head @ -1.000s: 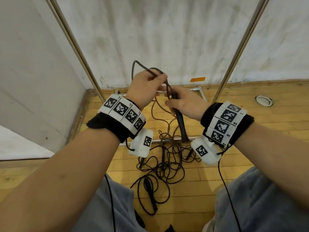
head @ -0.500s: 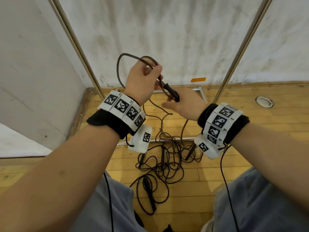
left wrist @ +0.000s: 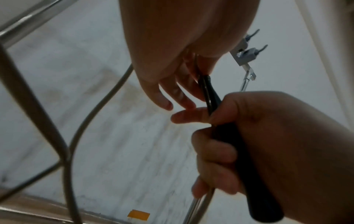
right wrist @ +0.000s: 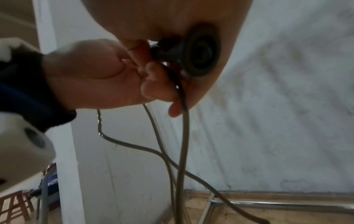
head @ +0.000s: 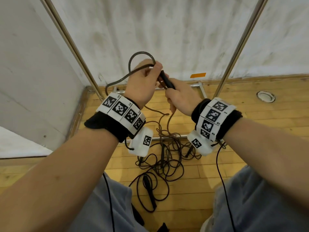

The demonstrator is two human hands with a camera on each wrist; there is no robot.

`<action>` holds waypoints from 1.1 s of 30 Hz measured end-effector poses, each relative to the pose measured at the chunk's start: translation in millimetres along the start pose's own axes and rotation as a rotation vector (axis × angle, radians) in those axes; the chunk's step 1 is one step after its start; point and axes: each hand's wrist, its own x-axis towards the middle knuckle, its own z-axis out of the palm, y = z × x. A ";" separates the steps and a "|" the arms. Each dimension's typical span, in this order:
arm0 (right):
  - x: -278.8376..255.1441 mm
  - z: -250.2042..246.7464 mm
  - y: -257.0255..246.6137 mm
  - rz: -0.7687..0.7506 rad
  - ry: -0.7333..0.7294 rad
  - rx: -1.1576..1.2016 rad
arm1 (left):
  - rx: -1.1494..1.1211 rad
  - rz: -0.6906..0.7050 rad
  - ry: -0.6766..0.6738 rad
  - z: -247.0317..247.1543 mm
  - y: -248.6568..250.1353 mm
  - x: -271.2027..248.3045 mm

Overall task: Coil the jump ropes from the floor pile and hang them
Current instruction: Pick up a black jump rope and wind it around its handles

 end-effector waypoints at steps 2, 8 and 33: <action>-0.4 1.0 -2.2 -0.031 0.014 -0.061 | -0.009 0.012 0.034 0.5 -0.6 2.2; 1.6 0.0 -1.3 -0.069 0.138 -0.222 | 0.023 0.041 0.232 -2.9 -3.3 9.4; -1.2 -7.1 -2.9 0.275 -0.198 0.054 | -0.300 -0.447 0.097 0.1 -23.7 18.9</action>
